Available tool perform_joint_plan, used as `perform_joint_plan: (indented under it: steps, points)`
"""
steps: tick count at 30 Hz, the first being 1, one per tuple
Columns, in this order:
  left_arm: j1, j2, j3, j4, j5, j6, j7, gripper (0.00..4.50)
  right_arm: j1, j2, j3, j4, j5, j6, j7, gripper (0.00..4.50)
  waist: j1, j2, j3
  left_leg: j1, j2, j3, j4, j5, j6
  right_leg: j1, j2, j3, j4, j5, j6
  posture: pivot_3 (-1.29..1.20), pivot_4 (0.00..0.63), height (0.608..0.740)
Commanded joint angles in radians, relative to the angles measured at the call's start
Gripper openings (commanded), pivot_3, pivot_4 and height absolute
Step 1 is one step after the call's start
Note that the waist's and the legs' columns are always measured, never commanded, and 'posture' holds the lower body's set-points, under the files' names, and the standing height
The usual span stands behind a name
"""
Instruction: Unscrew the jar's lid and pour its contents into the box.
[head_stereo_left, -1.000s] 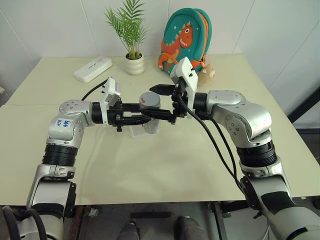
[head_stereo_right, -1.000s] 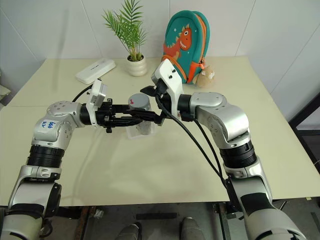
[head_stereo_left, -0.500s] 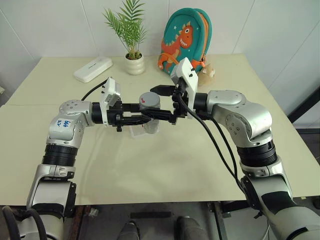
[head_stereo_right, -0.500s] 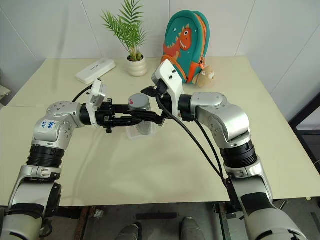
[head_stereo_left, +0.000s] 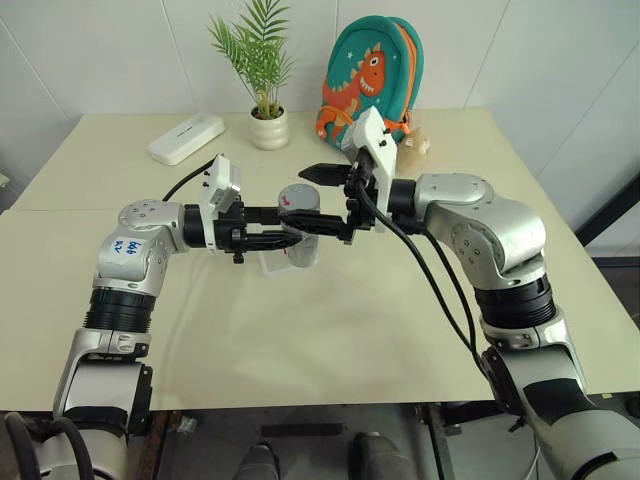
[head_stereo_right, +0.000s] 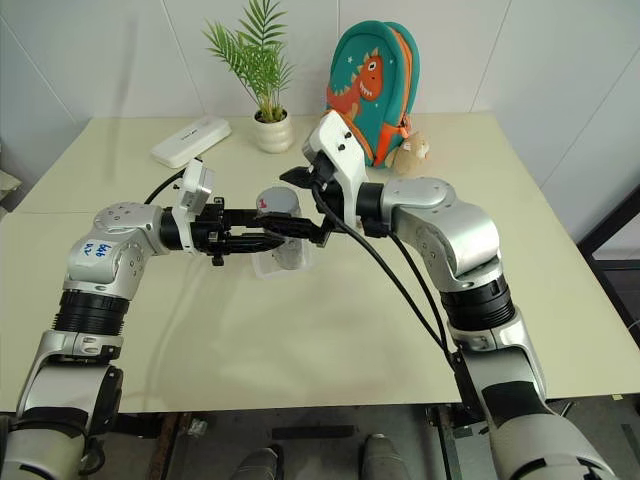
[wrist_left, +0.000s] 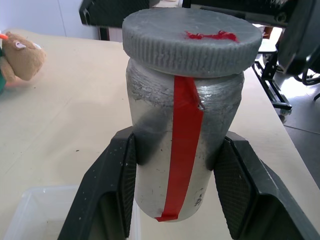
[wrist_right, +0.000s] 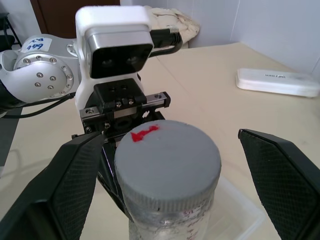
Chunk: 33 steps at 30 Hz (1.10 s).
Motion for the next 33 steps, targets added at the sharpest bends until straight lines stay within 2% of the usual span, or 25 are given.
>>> perform_joint_plan:
  steps: [1, 10, 11, 13, 14, 27, 31, 32, 33]
  points:
    - [-0.016, 0.006, 0.015, -0.015, 0.003, -0.018, 0.0, 1.86, -0.024, -0.006, -0.021, -0.007, 0.0, -0.028, 0.012, 4.5, 0.0, 0.0, 0.0, 0.0, 0.0, 0.0, 0.0, 0.0, 0.0, 0.0, 0.0, 0.0, 0.0, 0.0, 0.0, 0.0, 0.15, 0.74]
    - [-0.012, 0.006, 0.015, -0.021, 0.002, -0.019, 0.004, 1.86, -0.02, -0.012, -0.014, -0.011, 0.004, -0.021, 0.023, 4.5, 0.0, 0.0, 0.0, 0.0, 0.0, 0.0, 0.0, 0.0, 0.0, 0.0, 0.0, 0.0, 0.0, 0.0, 0.0, 0.0, 0.15, 0.74]
    - [-0.012, 0.005, 0.015, -0.022, 0.002, -0.019, 0.004, 1.86, -0.019, -0.012, -0.013, -0.013, 0.004, -0.02, 0.025, 4.12, 0.0, 0.0, 0.0, 0.0, 0.0, 0.0, 0.0, 0.0, 0.0, 0.0, 0.0, 0.0, 0.0, 0.0, 0.0, 0.0, 0.15, 0.74]
    - [-0.01, 0.005, 0.016, -0.024, 0.001, -0.019, 0.006, 1.86, -0.016, -0.013, -0.013, -0.019, 0.007, -0.015, 0.027, 3.93, 0.0, 0.0, 0.0, 0.0, 0.0, 0.0, 0.0, 0.0, 0.0, 0.0, 0.0, 0.0, 0.0, 0.0, 0.0, 0.0, 0.15, 0.74]
    - [-0.01, 0.005, 0.016, -0.025, 0.001, -0.019, 0.006, 1.86, -0.016, -0.013, -0.014, -0.021, 0.008, -0.013, 0.027, 3.61, 0.0, 0.0, 0.0, 0.0, 0.0, 0.0, 0.0, 0.0, 0.0, 0.0, 0.0, 0.0, 0.0, 0.0, 0.0, 0.0, 0.15, 0.74]
    - [-0.008, 0.004, 0.016, -0.03, 0.0, -0.022, 0.007, 1.86, -0.004, -0.02, -0.006, -0.038, 0.006, -0.004, 0.03, 3.61, 0.0, 0.0, 0.0, 0.0, 0.0, 0.0, 0.0, 0.0, 0.0, 0.0, 0.0, 0.0, 0.0, 0.0, 0.0, 0.0, 0.15, 0.74]
    - [-0.01, 0.004, 0.015, -0.029, 0.0, -0.024, 0.007, 1.86, 0.0, -0.02, -0.004, -0.042, 0.006, -0.001, 0.032, 3.02, 0.0, 0.0, 0.0, 0.0, 0.0, 0.0, 0.0, 0.0, 0.0, 0.0, 0.0, 0.0, 0.0, 0.0, 0.0, 0.0, 0.15, 0.74]
    - [-0.011, 0.004, 0.014, -0.028, 0.0, -0.025, 0.007, 1.86, 0.0, -0.019, -0.005, -0.042, 0.007, 0.001, 0.031, 2.71, 0.0, 0.0, 0.0, 0.0, 0.0, 0.0, 0.0, 0.0, 0.0, 0.0, 0.0, 0.0, 0.0, 0.0, 0.0, 0.0, 0.15, 0.74]
    - [-0.011, 0.004, 0.014, -0.027, 0.0, -0.025, 0.007, 1.86, -0.001, -0.019, -0.005, -0.042, 0.006, 0.0, 0.032, 2.71, 0.0, 0.0, 0.0, 0.0, 0.0, 0.0, 0.0, 0.0, 0.0, 0.0, 0.0, 0.0, 0.0, 0.0, 0.0, 0.0, 0.15, 0.74]
